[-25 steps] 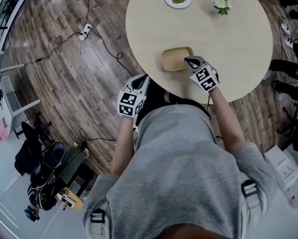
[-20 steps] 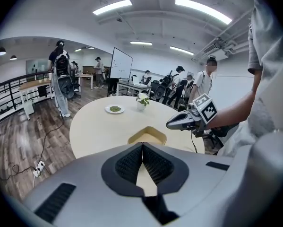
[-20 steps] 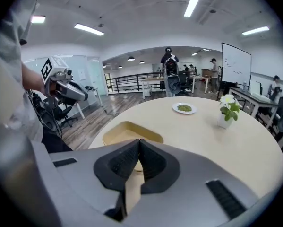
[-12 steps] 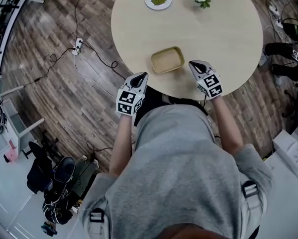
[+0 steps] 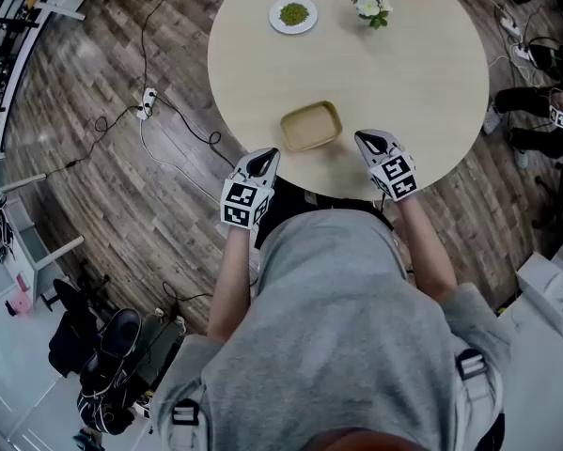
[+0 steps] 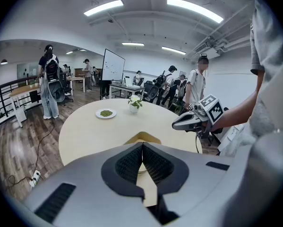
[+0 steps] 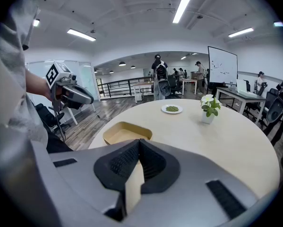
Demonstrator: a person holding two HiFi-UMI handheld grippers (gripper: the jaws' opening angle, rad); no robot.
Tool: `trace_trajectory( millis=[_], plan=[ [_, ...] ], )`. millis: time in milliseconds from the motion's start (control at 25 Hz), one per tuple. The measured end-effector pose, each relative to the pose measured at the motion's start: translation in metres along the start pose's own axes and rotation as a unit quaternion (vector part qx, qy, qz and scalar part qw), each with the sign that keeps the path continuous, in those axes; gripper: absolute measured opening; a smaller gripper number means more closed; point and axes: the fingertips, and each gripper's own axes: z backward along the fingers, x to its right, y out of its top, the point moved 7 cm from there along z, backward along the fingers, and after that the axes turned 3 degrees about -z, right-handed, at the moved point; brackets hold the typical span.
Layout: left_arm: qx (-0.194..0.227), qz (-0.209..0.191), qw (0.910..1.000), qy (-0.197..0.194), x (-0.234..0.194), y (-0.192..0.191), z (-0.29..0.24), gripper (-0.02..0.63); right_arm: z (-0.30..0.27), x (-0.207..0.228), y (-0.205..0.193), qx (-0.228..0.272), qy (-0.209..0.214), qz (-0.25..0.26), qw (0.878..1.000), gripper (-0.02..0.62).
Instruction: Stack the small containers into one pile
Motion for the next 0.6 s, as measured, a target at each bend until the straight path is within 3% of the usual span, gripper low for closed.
trace_trajectory(
  millis=[600],
  plan=[
    [0.007, 0.002, 0.9999, 0.014, 0.0070, 0.0007, 0.0060, 0.018, 0.0063, 0.0004, 0.0017, 0.007, 0.007, 0.011, 1.000, 0.008]
  ],
)
